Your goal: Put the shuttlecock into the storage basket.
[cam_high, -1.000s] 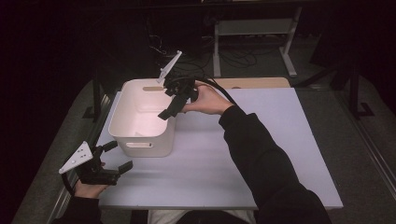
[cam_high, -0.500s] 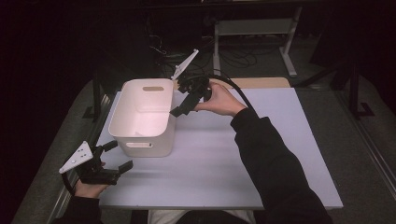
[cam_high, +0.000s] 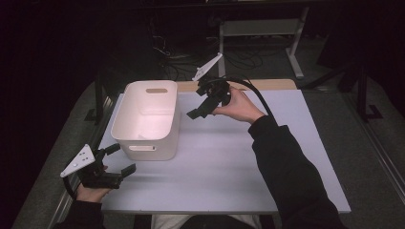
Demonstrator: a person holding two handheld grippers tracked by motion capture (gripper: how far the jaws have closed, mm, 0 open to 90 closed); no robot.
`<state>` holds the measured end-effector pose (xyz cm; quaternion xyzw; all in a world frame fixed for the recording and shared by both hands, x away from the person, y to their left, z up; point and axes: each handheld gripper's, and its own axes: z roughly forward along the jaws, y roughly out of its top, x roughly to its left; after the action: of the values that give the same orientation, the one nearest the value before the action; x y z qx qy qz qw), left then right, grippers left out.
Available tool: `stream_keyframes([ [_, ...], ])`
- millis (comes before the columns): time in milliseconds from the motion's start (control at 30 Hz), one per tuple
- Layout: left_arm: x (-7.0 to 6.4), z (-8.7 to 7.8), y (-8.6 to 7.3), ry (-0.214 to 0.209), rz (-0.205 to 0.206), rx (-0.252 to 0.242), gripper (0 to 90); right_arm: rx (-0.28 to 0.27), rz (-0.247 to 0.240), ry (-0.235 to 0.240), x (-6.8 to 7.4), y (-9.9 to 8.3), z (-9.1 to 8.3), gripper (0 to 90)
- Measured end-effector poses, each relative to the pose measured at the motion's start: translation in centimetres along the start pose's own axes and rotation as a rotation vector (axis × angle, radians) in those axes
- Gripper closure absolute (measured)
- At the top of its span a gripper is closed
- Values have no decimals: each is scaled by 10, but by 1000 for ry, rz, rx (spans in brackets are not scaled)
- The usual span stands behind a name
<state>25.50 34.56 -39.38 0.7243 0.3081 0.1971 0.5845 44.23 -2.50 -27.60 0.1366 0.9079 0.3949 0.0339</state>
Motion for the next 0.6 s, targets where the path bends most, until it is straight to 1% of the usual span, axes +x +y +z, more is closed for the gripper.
stream_keyframes([
  [33,0,0,0,1,0,0,0,-16,-1,-10,0,-4,-3,0],
  [67,0,0,0,1,0,-1,0,-16,-1,-10,0,-4,-3,0],
  [100,0,0,0,2,1,-1,0,-24,4,-17,0,-9,-6,0],
  [200,0,0,0,2,1,0,0,-32,7,-25,-1,-13,-9,0],
  [267,0,0,0,2,2,0,0,-44,22,-36,-1,-20,-14,0],
  [300,0,0,0,3,1,-1,0,-44,22,-36,-1,-20,-14,0],
  [367,0,0,0,3,-1,-1,0,-54,26,-53,0,-25,-16,0],
  [400,0,0,0,3,-1,0,0,-54,26,-54,0,-28,-17,0],
  [433,0,0,0,3,0,2,0,-52,38,-56,1,-30,-18,0],
  [533,0,0,0,4,0,1,0,-50,41,-86,2,-37,-19,0],
  [600,0,0,0,4,-2,-1,0,-60,45,-108,1,-42,-20,0],
])
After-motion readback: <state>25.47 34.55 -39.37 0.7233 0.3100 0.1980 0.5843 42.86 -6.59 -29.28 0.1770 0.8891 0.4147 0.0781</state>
